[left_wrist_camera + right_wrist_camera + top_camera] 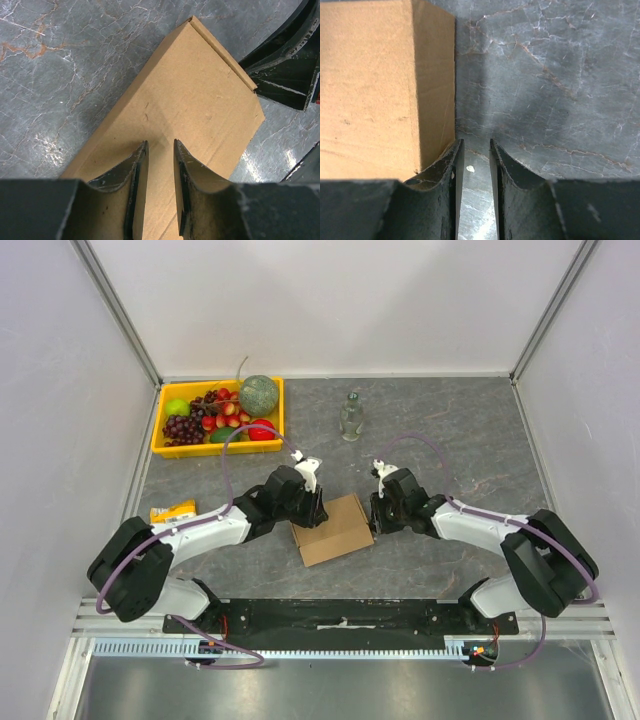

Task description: Fold the paper box

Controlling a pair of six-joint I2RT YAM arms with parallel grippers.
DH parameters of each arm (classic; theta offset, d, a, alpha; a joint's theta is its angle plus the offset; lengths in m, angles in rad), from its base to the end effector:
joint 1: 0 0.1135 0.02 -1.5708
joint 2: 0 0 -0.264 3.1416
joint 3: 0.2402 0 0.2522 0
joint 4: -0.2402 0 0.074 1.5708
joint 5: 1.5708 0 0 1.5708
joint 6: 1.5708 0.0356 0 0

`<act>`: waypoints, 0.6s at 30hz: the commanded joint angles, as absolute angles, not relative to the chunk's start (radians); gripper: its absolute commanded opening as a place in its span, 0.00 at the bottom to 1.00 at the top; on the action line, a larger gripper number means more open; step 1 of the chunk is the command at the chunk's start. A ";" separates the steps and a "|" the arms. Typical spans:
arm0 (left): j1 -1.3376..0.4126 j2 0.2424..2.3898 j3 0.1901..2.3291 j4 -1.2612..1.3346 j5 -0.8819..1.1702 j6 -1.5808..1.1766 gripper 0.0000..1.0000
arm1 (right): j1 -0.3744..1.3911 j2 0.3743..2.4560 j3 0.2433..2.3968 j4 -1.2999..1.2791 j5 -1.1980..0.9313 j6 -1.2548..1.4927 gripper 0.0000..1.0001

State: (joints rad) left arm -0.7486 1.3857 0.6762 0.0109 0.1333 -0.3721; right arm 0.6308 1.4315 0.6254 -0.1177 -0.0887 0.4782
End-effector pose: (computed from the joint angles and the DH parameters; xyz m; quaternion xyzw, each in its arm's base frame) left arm 0.2019 -0.1941 0.1886 0.1969 0.8831 -0.2751 0.3249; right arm 0.2099 0.1572 0.1524 -0.0862 0.9434 0.2029 0.2479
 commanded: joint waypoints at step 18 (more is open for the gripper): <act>-0.756 1.424 0.696 -0.026 0.120 -0.325 0.33 | 0.626 1.376 0.554 -0.060 -0.244 0.505 0.34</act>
State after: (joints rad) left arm -0.7486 1.3964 0.6857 0.0101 0.1322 -0.3714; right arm 0.6235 1.3880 0.5716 -0.0990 -0.2039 0.4828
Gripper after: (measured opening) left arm 0.328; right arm 0.340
